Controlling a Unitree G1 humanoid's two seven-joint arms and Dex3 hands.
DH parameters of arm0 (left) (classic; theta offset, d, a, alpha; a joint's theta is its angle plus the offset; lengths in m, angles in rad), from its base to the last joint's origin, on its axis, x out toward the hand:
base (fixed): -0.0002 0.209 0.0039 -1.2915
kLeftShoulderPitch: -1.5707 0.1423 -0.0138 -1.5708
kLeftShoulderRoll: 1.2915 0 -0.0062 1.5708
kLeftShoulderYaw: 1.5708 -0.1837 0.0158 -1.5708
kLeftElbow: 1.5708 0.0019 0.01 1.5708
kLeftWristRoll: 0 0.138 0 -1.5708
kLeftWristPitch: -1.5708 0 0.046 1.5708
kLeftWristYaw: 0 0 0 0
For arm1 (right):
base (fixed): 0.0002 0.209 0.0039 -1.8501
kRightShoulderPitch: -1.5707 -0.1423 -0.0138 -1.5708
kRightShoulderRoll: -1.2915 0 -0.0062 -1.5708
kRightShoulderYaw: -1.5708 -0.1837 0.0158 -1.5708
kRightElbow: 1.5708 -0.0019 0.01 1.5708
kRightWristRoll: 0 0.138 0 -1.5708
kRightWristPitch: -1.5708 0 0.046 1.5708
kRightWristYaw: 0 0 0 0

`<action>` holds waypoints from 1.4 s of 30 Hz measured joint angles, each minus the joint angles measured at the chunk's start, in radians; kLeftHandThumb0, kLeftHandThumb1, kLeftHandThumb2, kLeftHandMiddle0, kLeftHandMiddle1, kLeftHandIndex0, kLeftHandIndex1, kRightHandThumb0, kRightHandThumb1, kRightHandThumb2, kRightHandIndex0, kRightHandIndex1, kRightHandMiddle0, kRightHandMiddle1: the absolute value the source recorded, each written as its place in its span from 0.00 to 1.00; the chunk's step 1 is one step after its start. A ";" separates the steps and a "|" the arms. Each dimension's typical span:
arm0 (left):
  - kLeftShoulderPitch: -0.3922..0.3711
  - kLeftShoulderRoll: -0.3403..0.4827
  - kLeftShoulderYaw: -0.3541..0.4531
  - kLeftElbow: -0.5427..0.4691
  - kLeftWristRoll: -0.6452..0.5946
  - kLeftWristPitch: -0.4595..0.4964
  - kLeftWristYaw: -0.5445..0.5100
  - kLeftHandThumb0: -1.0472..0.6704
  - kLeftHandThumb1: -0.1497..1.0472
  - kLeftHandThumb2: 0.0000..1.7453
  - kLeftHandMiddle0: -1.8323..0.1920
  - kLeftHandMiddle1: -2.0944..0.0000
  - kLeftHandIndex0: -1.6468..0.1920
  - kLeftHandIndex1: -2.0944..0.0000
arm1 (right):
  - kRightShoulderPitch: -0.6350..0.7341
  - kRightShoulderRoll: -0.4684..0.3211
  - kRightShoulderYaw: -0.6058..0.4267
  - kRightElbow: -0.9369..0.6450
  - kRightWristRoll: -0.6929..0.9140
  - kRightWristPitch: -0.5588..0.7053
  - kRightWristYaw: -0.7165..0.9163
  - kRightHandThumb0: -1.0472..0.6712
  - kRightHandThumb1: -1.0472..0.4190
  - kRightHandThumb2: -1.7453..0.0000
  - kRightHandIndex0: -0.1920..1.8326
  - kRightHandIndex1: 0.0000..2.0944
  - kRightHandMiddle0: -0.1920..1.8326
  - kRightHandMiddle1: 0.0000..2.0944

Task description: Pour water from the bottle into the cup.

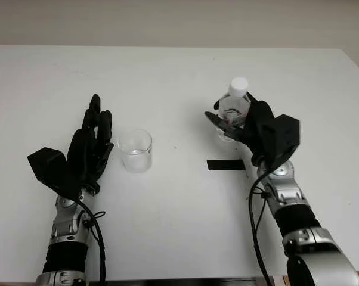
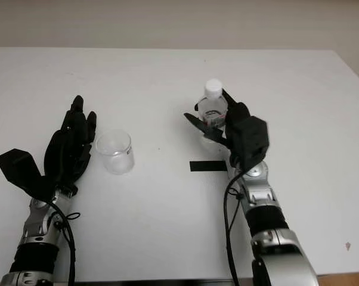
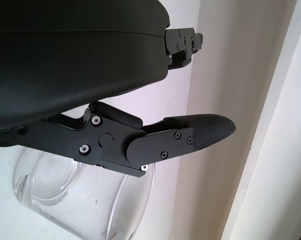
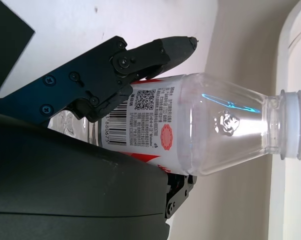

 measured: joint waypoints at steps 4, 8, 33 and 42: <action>-0.001 -0.002 0.000 0.004 0.000 -0.002 -0.001 0.21 1.00 0.34 0.96 0.98 0.96 0.98 | 0.022 -0.007 -0.029 -0.123 0.028 0.131 0.027 0.40 0.00 0.79 0.75 1.00 0.52 1.00; -0.001 -0.002 0.000 0.003 0.000 -0.003 0.000 0.21 1.00 0.34 0.95 0.97 0.95 0.97 | 0.027 -0.008 -0.058 -0.202 0.053 0.265 0.026 0.39 0.00 0.79 0.79 1.00 0.58 1.00; 0.018 0.002 0.001 -0.045 0.001 0.022 0.008 0.21 1.00 0.33 0.94 0.97 0.93 0.97 | 0.110 0.024 -0.044 -0.272 0.047 0.450 0.076 0.39 0.00 0.76 0.89 1.00 0.67 1.00; 0.023 0.003 0.001 -0.057 0.002 0.033 0.011 0.21 1.00 0.32 0.94 0.97 0.94 0.97 | 0.187 0.024 -0.045 -0.363 0.056 0.467 0.107 0.38 0.00 0.77 0.89 1.00 0.68 1.00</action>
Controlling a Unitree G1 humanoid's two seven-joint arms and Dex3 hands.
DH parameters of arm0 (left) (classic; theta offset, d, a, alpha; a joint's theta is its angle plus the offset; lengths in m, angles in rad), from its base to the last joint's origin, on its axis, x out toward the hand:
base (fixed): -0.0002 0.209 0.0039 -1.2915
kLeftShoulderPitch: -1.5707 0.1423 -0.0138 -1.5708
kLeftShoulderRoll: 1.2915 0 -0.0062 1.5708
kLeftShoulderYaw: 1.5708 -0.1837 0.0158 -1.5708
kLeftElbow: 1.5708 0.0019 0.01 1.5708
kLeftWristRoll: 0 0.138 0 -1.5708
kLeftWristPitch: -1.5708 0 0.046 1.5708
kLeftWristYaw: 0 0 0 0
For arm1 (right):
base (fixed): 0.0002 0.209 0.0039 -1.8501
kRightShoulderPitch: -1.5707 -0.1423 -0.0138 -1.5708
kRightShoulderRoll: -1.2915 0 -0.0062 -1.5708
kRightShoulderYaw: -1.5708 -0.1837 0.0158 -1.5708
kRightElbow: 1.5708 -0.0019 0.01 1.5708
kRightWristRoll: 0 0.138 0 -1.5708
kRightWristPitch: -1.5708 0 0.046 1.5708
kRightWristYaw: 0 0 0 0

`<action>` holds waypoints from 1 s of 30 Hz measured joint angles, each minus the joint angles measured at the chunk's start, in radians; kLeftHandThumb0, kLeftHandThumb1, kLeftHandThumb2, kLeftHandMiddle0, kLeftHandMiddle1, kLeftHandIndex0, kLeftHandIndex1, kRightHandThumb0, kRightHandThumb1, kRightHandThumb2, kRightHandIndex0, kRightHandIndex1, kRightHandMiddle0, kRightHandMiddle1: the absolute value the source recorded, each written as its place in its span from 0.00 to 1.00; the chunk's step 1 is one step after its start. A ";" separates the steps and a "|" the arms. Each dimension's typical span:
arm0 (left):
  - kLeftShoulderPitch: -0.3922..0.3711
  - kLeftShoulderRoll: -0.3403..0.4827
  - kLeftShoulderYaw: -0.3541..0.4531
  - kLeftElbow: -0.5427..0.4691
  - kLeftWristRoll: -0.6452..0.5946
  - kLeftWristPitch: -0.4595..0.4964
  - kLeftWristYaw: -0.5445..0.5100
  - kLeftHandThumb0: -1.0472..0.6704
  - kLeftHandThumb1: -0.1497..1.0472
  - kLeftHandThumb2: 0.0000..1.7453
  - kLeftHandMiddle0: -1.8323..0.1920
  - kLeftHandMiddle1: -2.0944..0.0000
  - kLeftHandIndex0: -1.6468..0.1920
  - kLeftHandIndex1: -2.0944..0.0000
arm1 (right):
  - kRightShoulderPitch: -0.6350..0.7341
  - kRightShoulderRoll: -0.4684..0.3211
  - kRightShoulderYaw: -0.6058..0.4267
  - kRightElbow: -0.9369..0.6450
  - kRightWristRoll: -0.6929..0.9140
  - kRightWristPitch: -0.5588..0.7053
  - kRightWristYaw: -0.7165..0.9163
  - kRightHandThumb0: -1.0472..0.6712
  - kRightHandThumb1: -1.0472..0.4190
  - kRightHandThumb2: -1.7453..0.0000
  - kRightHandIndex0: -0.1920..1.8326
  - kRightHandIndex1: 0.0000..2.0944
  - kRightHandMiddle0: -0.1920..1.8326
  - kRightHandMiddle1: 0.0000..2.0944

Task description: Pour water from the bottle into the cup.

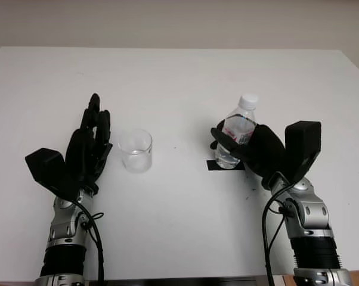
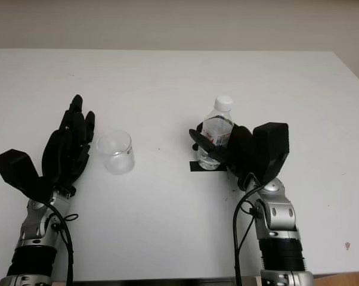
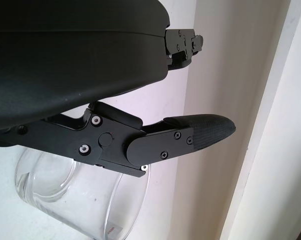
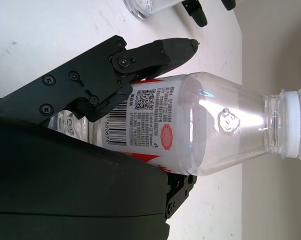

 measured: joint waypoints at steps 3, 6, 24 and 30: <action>0.000 0.000 0.000 -0.002 -0.001 0.005 0.000 0.20 1.00 0.32 0.94 0.97 0.93 0.97 | 0.024 0.003 -0.005 -0.037 0.017 0.026 -0.004 0.38 0.00 0.76 0.89 1.00 0.68 1.00; 0.000 0.002 0.001 -0.003 -0.001 0.008 0.000 0.20 1.00 0.32 0.94 0.97 0.93 0.97 | 0.039 0.004 -0.001 -0.057 0.009 0.030 -0.015 0.37 0.00 0.77 0.89 1.00 0.67 1.00; 0.001 0.008 0.012 -0.018 -0.006 0.019 -0.001 0.20 1.00 0.31 0.93 0.97 0.92 0.97 | 0.084 -0.039 0.084 0.090 -0.111 -0.341 0.142 0.18 0.07 0.97 0.01 0.02 0.01 0.11; 0.001 0.009 0.016 -0.018 -0.007 0.024 -0.002 0.20 1.00 0.30 0.93 0.97 0.92 0.97 | 0.094 -0.039 0.084 0.102 -0.104 -0.371 0.169 0.17 0.09 0.97 0.00 0.00 0.00 0.01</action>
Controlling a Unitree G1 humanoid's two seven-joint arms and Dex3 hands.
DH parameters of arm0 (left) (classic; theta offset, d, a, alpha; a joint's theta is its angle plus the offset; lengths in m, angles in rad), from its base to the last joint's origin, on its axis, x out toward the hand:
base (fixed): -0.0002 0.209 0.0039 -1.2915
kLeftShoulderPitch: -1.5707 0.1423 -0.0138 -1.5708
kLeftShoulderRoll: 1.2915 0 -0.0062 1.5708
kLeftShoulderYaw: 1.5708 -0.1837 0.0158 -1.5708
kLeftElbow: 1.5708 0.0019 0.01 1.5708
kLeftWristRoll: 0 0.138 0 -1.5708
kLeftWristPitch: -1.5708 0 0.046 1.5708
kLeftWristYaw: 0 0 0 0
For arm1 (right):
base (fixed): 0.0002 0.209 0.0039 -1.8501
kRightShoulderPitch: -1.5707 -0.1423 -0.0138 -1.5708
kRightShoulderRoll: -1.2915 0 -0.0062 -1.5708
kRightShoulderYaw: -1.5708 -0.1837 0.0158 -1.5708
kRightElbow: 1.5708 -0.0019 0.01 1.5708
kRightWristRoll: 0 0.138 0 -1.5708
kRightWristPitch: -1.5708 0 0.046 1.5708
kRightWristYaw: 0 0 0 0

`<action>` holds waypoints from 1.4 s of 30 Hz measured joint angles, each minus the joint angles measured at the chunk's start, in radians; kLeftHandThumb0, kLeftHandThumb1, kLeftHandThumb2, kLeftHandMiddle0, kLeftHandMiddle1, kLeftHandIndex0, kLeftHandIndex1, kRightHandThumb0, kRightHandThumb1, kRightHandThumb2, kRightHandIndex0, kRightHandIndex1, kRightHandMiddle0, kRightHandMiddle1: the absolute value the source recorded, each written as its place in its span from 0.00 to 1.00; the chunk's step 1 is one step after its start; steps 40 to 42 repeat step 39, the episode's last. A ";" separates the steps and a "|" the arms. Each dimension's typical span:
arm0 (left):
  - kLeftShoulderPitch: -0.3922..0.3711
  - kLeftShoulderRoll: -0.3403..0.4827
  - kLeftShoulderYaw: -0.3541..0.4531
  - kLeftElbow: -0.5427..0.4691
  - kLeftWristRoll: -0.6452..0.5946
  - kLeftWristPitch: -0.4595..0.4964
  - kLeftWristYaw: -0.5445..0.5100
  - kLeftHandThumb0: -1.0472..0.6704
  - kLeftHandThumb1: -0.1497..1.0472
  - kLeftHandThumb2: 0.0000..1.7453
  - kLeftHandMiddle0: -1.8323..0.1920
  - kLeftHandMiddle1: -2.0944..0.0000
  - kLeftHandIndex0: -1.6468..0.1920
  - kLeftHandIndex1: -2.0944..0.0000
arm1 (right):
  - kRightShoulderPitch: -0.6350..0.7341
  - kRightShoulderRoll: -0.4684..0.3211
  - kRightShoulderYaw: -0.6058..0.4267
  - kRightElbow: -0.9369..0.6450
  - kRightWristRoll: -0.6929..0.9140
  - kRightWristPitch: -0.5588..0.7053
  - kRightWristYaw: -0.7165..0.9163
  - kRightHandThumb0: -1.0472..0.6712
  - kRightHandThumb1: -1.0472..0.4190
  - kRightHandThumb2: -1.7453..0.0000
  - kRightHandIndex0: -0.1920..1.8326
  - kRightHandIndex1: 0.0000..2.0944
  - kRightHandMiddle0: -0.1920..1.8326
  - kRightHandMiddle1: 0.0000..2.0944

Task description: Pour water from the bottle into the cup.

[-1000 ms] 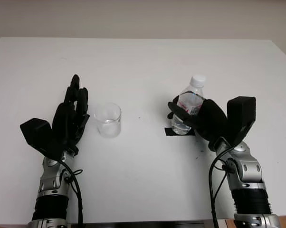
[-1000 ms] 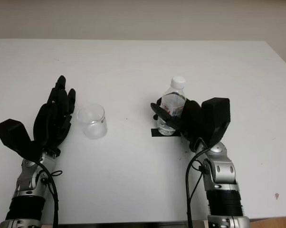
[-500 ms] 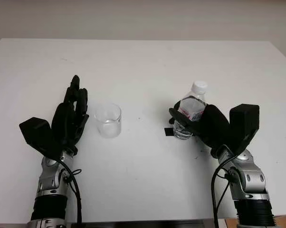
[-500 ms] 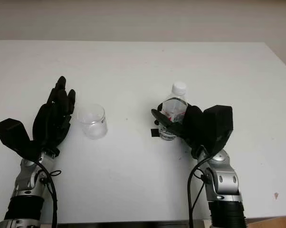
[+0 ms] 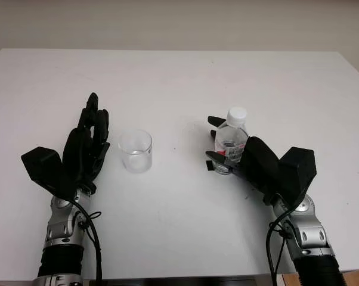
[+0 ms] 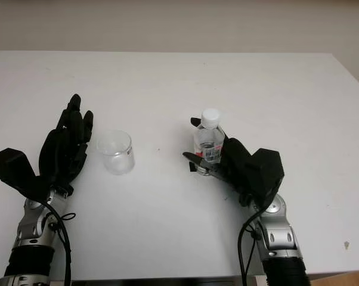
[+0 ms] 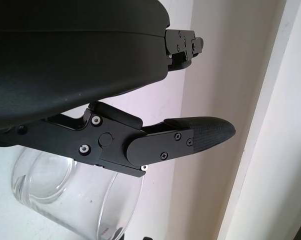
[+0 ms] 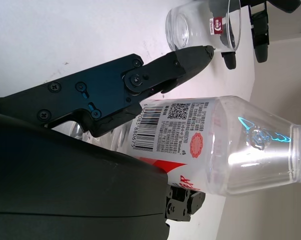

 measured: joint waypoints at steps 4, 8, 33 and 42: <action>0.000 0.000 0.003 0.000 -0.001 0.005 -0.001 0.20 1.00 0.30 0.93 0.97 0.92 0.97 | 0.007 0.003 -0.006 0.009 0.011 -0.018 -0.002 0.14 0.10 0.97 0.00 0.00 0.00 0.00; 0.000 0.001 0.006 0.000 -0.003 0.007 -0.008 0.20 1.00 0.30 0.93 0.97 0.92 0.97 | 0.018 0.013 -0.018 0.012 0.018 -0.026 -0.021 0.13 0.10 0.97 0.00 0.00 0.00 0.00; 0.000 0.014 0.008 0.000 -0.014 0.016 -0.017 0.21 1.00 0.30 0.93 0.97 0.92 0.97 | 0.061 0.061 -0.058 0.085 0.032 -0.155 -0.101 0.08 0.09 0.97 0.00 0.00 0.00 0.00; 0.000 0.014 0.008 0.000 -0.014 0.016 -0.017 0.20 1.00 0.30 0.93 0.97 0.92 0.98 | 0.052 0.062 -0.030 0.105 -0.002 -0.194 -0.085 0.04 0.09 0.97 0.00 0.00 0.00 0.00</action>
